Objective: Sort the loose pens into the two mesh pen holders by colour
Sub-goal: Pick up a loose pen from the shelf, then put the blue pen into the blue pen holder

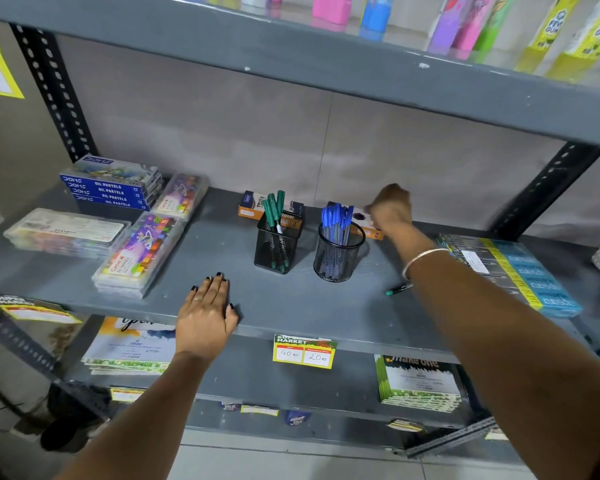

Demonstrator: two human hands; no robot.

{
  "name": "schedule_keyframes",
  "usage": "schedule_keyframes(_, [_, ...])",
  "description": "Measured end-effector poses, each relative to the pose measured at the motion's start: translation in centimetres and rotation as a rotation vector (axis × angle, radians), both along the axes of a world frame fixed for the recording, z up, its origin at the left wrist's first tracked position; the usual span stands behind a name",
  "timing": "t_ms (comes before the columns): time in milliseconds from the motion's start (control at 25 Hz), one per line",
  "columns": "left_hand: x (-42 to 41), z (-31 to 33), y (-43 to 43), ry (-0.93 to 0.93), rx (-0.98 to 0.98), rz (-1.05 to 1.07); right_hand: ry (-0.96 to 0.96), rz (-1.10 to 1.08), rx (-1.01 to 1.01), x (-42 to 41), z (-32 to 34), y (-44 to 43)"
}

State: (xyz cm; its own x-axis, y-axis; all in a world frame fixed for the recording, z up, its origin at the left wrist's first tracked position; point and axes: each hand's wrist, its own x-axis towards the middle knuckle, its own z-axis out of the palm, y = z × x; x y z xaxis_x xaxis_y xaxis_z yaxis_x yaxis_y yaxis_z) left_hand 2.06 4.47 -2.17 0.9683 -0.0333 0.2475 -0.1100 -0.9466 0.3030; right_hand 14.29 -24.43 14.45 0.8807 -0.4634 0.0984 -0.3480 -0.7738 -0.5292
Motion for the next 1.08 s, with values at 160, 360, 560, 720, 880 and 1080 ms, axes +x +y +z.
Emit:
schedule_keyframes(160, [0.0,-0.1,0.0,0.003,-0.012,0.005,0.127,-0.171,-0.06,-3.1,-0.5,-6.7])
schedule_keyframes(360, [0.1,-0.1,0.0,0.013,-0.007,0.005,0.428,-0.243,0.113,-5.1,-6.7,-10.2])
schedule_keyframes(560, [0.1,-0.2,0.0,0.015,-0.003,0.012,0.346,-0.272,0.182,-5.0,-9.6,-9.2])
schedule_keyframes(720, [0.1,-0.2,0.1,0.008,-0.002,0.008,0.331,-0.29,0.225,-5.1,-10.4,-9.0])
schedule_keyframes(880, [0.1,-0.2,0.0,0.004,-0.003,0.009,0.363,-0.302,0.3,-5.2,-10.2,-8.7])
schedule_keyframes(1080, [0.1,-0.2,0.1,0.008,0.016,0.005,0.392,-0.274,0.486,-4.9,-10.0,-8.0])
